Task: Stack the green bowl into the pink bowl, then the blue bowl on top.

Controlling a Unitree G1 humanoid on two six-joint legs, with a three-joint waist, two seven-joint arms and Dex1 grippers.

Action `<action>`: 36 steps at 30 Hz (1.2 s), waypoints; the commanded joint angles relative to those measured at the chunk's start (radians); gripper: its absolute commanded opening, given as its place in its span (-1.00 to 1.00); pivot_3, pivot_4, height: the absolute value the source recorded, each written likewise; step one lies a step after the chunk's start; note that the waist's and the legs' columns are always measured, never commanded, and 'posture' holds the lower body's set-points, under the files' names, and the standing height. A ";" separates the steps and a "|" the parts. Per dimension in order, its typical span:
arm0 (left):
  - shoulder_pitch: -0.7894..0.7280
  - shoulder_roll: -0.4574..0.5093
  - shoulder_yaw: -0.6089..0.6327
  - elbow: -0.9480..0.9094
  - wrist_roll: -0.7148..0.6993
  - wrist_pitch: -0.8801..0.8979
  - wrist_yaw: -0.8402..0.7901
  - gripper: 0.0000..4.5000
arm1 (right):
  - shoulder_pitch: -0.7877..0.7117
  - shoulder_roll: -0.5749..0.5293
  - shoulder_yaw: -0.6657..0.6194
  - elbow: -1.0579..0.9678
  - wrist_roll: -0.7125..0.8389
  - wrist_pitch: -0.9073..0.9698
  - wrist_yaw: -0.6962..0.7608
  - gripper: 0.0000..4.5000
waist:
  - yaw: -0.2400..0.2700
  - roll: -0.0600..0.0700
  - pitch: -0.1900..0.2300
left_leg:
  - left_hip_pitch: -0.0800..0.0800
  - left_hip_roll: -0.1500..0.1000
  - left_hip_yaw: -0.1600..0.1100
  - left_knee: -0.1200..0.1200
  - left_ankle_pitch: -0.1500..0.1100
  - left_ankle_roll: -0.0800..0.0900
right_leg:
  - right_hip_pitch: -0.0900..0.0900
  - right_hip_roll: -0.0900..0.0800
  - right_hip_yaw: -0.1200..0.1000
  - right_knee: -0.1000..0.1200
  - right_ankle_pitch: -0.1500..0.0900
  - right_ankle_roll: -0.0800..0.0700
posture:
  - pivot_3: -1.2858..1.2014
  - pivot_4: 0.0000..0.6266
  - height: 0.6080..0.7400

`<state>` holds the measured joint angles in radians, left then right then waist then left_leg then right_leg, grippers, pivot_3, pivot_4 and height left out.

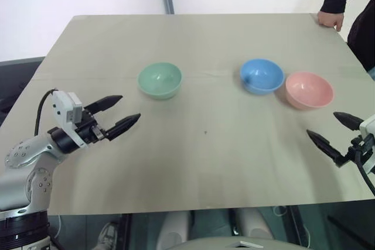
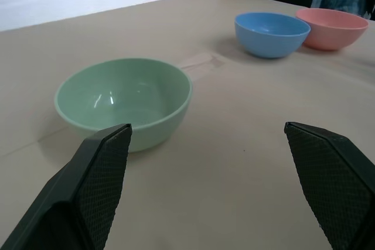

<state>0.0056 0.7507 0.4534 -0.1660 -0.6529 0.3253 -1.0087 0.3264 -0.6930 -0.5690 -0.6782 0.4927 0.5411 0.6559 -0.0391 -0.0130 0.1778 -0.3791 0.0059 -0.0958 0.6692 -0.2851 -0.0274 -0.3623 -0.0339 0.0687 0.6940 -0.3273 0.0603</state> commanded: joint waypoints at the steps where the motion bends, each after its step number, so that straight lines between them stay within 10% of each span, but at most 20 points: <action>1: 0.003 0.015 0.026 -0.040 -0.012 0.000 0.006 0.96 | -0.007 -0.026 -0.047 -0.023 0.018 0.006 0.003 1.00 | 0.000 0.000 0.000 | 0.000 0.000 0.000 0.000 0.000 0.000 | 0.000 0.000 0.000 0.000 0.000 0.000 | 0.03 -0.52 1.00; 16: -0.078 -0.009 -0.041 -0.123 -0.059 0.071 0.055 0.96 | -0.150 -0.074 0.139 -0.034 -0.060 0.058 -0.086 1.00 | -0.001 0.000 0.000 | 0.000 0.000 0.000 0.000 0.000 0.000 | 0.000 0.000 0.000 0.000 0.000 0.000 | 0.03 -0.52 1.00; 36: -0.107 -0.151 -0.174 -0.265 -0.034 0.080 0.245 0.96 | -0.716 -0.097 0.585 0.103 -0.176 0.267 -0.098 1.00 | 0.000 0.000 0.000 | -0.009 -0.001 -0.004 0.000 0.000 0.000 | -0.010 0.000 0.000 0.000 0.000 0.000 | 0.03 -0.52 1.00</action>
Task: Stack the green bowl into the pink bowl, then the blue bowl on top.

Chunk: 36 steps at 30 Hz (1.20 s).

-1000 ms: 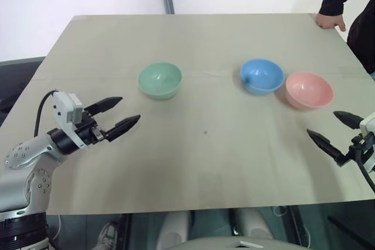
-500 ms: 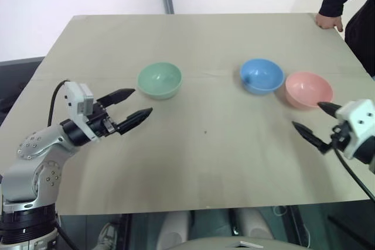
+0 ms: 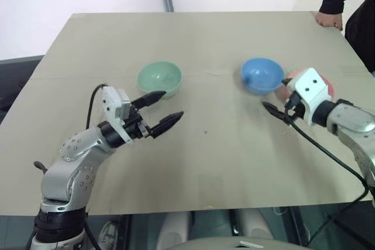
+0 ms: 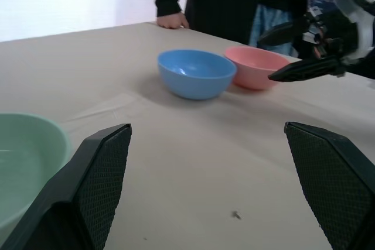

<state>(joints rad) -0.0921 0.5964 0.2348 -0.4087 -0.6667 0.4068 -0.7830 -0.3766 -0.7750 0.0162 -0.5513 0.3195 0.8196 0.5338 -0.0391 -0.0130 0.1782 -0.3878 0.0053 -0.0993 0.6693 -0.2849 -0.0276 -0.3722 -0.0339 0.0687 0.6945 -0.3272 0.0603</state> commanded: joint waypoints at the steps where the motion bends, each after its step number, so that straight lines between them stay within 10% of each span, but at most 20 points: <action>1: -0.010 0.003 0.047 -0.029 -0.034 0.004 0.022 0.96 | -0.014 -0.023 0.001 -0.020 -0.005 -0.009 0.033 1.00 | 0.000 0.000 0.000 | -0.003 0.000 0.000 0.000 0.000 0.000 | -0.003 0.000 0.000 0.000 0.000 0.000 | 0.03 -0.52 1.00; 16: 0.053 0.088 0.020 -0.080 -0.123 0.014 -0.191 0.96 | -0.033 -0.172 0.023 0.260 -0.097 0.192 0.043 1.00 | -0.005 0.000 0.000 | -0.007 -0.001 0.001 0.002 0.000 0.000 | -0.007 0.000 0.000 0.001 0.000 0.000 | 0.03 -0.52 1.00; 27: 0.113 0.322 0.052 -0.018 -0.105 -0.025 -0.541 1.00 | -0.116 -0.182 0.088 0.354 -0.144 0.106 0.114 -0.89 | -0.001 0.002 0.001 | -0.009 0.000 0.005 0.001 0.000 0.000 | -0.008 0.000 -0.001 0.000 0.000 0.000 | 0.03 -0.52 1.00; 36: 0.082 0.310 0.057 0.075 -0.077 -0.063 -0.558 1.00 | 0.006 -0.157 0.002 -0.030 0.098 -0.063 0.369 -0.95 | -0.005 0.003 0.002 | -0.009 0.001 0.003 0.001 0.000 0.000 | -0.008 0.000 -0.001 0.000 0.000 0.000 | 0.03 -0.52 1.00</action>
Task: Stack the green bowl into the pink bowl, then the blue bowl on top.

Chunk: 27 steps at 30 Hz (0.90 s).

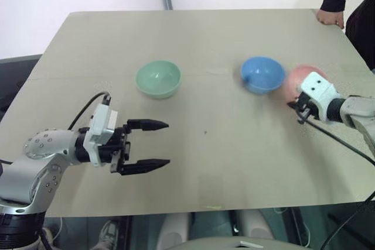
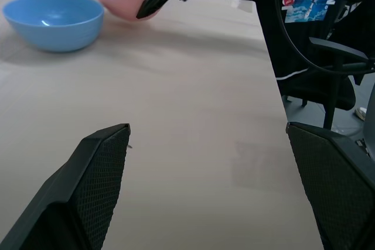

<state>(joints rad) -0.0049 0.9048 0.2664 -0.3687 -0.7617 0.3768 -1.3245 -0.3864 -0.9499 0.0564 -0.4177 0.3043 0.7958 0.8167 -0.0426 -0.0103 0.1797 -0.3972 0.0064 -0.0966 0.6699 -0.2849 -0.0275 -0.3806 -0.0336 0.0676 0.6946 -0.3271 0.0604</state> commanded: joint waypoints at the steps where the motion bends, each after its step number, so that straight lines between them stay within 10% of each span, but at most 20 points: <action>1: -0.005 0.003 0.029 0.055 0.024 -0.039 -0.023 1.00 | 0.023 0.027 -0.025 -0.199 0.135 -0.040 0.099 -0.95 | -0.002 0.000 0.000 | 0.000 0.000 -0.001 0.000 0.000 0.000 | 0.000 0.000 0.000 0.000 0.000 0.000 | 0.03 -0.52 1.00; 19: 0.034 0.035 0.070 0.143 0.090 -0.119 -0.084 1.00 | -0.062 0.165 0.317 -0.186 0.046 -0.153 0.190 -0.95 | 0.000 0.000 0.000 | 0.000 -0.001 -0.005 0.001 0.000 0.000 | 0.000 -0.001 -0.002 0.000 0.000 0.000 | 0.03 -0.52 1.00; 27: 0.037 0.026 0.073 0.120 0.083 -0.105 -0.065 1.00 | -0.092 0.208 0.357 -0.117 -0.019 -0.171 0.182 0.62 | 0.000 0.000 0.000 | 0.001 -0.001 -0.005 0.001 0.000 0.000 | 0.000 0.000 -0.002 0.001 0.000 0.000 | 0.03 -0.52 1.00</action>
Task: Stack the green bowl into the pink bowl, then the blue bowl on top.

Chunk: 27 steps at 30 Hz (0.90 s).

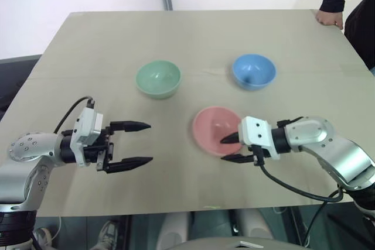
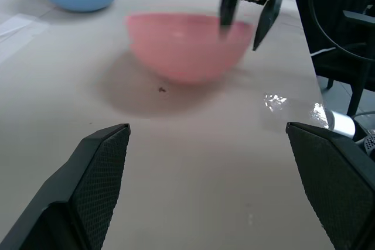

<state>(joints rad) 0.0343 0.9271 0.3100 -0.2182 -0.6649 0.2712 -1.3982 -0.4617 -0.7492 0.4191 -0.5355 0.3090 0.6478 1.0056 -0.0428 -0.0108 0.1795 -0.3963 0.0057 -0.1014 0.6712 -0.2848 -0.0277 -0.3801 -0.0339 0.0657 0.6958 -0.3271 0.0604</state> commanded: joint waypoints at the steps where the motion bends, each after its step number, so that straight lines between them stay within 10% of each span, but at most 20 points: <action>1: -0.002 0.002 0.028 -0.033 -0.014 0.002 0.012 1.00 | -0.019 0.019 -0.024 -0.003 -0.018 -0.014 -0.021 0.82 | 0.000 0.000 0.000 | 0.000 0.000 0.000 0.000 0.000 0.000 | 0.000 0.000 0.000 0.000 0.000 0.000 | 0.03 -0.52 1.00; 10: -0.020 -0.017 0.012 -0.035 -0.015 0.003 0.037 1.00 | -0.180 0.069 -0.380 0.010 0.313 0.226 -0.094 0.97 | 0.000 0.000 0.000 | 0.000 0.000 -0.001 0.000 0.000 0.000 | 0.000 0.000 0.000 0.000 0.000 0.000 | 0.03 -0.52 1.00; 17: -0.039 -0.045 -0.005 -0.050 -0.009 0.003 0.073 1.00 | -0.282 0.086 -0.251 0.355 -0.019 0.001 -0.255 0.97 | -0.001 0.000 0.000 | 0.000 -0.002 0.001 0.000 0.000 0.000 | -0.001 0.000 0.000 0.000 0.000 0.000 | 0.03 -0.52 1.00; 27: 0.074 -0.057 0.088 -0.077 -0.028 0.018 0.106 1.00 | -0.426 0.380 -0.052 0.575 -0.169 -0.395 -0.166 0.97 | -0.050 0.000 0.000 | -0.001 0.000 0.003 -0.001 0.002 -0.003 | -0.004 0.001 0.003 0.002 0.000 0.000 | 0.03 -0.52 1.00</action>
<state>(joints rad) 0.0973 0.8687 0.3481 -0.2692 -0.6730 0.2939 -1.3015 -0.8539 -0.3903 0.3457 0.0066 0.1783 0.3286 0.8414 -0.0928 -0.0105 0.1797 -0.3969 0.0060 -0.0991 0.6701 -0.2830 -0.0308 -0.3839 -0.0332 0.0684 0.6981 -0.3271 0.0604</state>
